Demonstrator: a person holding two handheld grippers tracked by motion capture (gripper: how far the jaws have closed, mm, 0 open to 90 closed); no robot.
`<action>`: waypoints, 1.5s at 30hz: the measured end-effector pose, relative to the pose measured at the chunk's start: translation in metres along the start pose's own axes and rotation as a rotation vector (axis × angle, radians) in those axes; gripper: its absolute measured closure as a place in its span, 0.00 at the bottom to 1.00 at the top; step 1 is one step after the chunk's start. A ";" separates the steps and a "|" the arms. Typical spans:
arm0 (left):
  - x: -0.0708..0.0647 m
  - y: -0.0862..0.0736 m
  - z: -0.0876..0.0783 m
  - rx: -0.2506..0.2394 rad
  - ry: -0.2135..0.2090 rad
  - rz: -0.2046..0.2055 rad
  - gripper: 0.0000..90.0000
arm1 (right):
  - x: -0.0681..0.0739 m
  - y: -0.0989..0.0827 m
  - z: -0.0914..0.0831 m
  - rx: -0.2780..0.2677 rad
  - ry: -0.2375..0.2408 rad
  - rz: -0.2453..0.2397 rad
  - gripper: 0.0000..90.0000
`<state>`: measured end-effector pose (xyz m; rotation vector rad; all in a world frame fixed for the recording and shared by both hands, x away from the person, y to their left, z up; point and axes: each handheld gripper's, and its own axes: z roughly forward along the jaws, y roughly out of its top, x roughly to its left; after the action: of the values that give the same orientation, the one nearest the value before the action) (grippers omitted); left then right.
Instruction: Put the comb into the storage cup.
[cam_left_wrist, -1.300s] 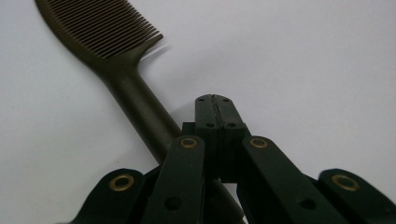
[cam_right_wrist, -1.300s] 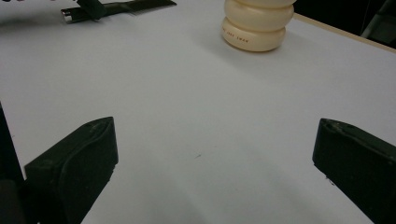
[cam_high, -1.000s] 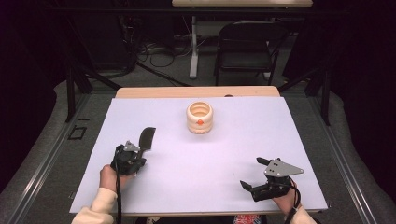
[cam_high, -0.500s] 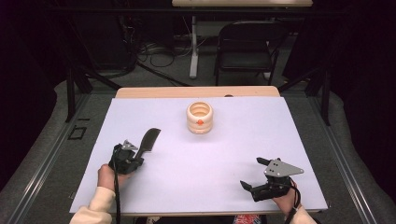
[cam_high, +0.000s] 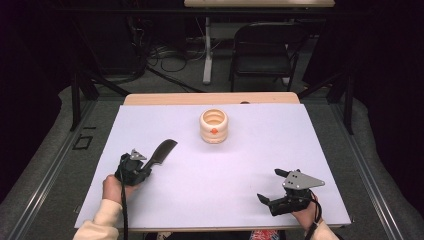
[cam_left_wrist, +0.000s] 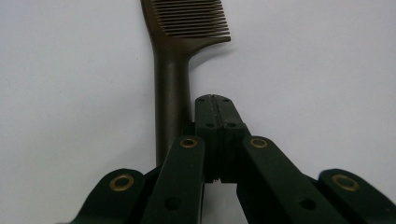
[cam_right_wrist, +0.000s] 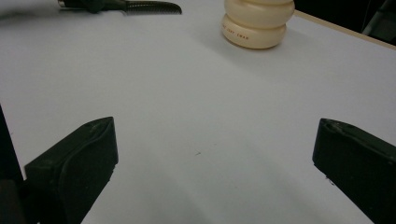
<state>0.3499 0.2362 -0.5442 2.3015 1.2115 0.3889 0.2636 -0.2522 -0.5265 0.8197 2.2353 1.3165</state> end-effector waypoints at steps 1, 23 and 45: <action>0.000 0.000 0.000 -0.003 0.003 -0.002 1.00 | 0.000 0.000 0.000 -0.001 0.000 0.000 0.00; -0.008 0.024 -0.018 0.056 0.119 0.054 0.31 | 0.000 0.000 0.001 0.009 -0.001 0.004 0.00; 0.012 0.045 0.005 0.262 0.050 0.024 0.38 | -0.001 -0.001 0.003 0.016 0.003 0.004 0.00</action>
<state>0.3894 0.2229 -0.5230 2.5428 1.3283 0.3139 0.2653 -0.2513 -0.5287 0.8290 2.2508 1.3040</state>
